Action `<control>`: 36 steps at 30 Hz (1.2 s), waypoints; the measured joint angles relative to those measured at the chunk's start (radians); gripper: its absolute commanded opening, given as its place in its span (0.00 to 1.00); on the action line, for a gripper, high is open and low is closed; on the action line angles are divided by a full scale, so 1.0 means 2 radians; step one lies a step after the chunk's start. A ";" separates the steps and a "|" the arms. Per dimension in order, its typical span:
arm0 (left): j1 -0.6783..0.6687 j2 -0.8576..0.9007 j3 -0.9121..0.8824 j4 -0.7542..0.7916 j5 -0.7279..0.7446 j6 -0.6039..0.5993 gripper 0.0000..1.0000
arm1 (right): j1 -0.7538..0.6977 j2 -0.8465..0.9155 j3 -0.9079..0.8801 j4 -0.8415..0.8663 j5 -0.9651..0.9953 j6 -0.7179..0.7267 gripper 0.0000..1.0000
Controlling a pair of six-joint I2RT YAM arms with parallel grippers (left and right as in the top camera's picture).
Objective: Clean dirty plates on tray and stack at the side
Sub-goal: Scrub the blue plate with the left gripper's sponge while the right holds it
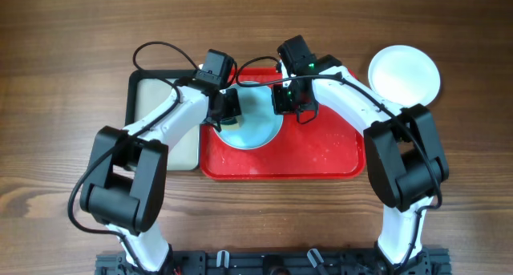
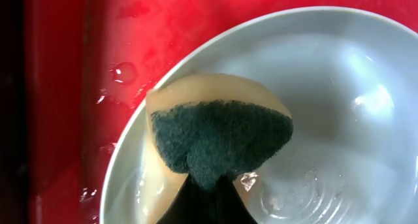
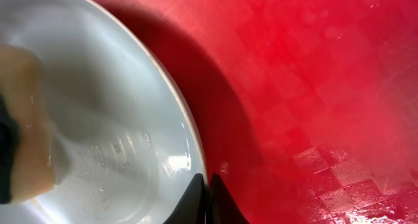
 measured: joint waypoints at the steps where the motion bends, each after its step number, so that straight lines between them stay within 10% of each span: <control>1: -0.002 0.005 0.003 0.001 0.005 -0.001 0.04 | -0.001 0.000 0.000 -0.002 0.001 0.000 0.04; 19: -0.010 -0.140 0.003 -0.037 0.094 0.017 0.04 | -0.004 0.000 0.000 -0.001 0.000 0.000 0.04; 36: -0.027 0.006 0.002 0.004 0.004 -0.012 0.04 | -0.007 0.000 0.000 -0.001 0.001 0.002 0.04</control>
